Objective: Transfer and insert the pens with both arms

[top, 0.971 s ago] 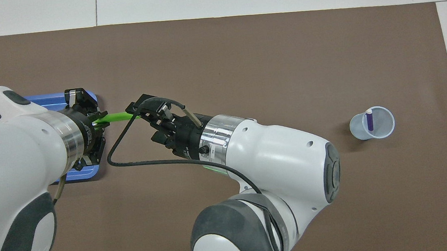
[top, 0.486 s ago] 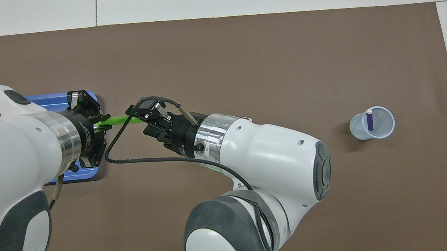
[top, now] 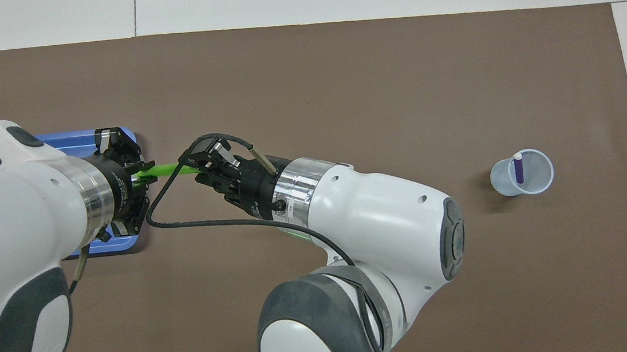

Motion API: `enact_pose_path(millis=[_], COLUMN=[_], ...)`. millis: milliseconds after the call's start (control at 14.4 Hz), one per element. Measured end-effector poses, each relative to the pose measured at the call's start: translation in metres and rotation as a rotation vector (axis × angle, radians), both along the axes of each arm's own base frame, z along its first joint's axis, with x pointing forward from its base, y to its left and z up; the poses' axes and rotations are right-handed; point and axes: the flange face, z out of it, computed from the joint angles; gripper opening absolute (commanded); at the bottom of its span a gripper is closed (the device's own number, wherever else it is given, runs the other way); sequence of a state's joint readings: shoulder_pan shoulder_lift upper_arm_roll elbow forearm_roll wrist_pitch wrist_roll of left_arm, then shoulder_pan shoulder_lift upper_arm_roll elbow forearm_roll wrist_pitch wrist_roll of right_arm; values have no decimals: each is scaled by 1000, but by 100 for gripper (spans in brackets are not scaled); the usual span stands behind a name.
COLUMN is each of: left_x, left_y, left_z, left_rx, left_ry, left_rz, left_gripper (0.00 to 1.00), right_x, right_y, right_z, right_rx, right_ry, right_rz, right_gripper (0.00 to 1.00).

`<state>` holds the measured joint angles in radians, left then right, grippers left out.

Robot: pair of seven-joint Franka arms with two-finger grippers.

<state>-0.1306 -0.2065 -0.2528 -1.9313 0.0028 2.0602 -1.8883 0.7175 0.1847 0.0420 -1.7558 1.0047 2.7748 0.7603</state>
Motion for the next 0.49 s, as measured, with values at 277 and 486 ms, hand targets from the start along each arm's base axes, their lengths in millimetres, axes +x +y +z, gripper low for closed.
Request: enact_pose_path(millis=[277, 486], left_x=[1, 0], left_y=[3, 3], left_z=[1, 0], left_rx=[0, 2], left_ry=[2, 7], left_rz=[5, 5], left_gripper=[0, 0], right_x=[2, 4], right_y=[-1, -2], right_z=[-3, -5], right_rx=[-3, -5], right_ry=[3, 5], right_rz=[-4, -7], right_gripper=[32, 24])
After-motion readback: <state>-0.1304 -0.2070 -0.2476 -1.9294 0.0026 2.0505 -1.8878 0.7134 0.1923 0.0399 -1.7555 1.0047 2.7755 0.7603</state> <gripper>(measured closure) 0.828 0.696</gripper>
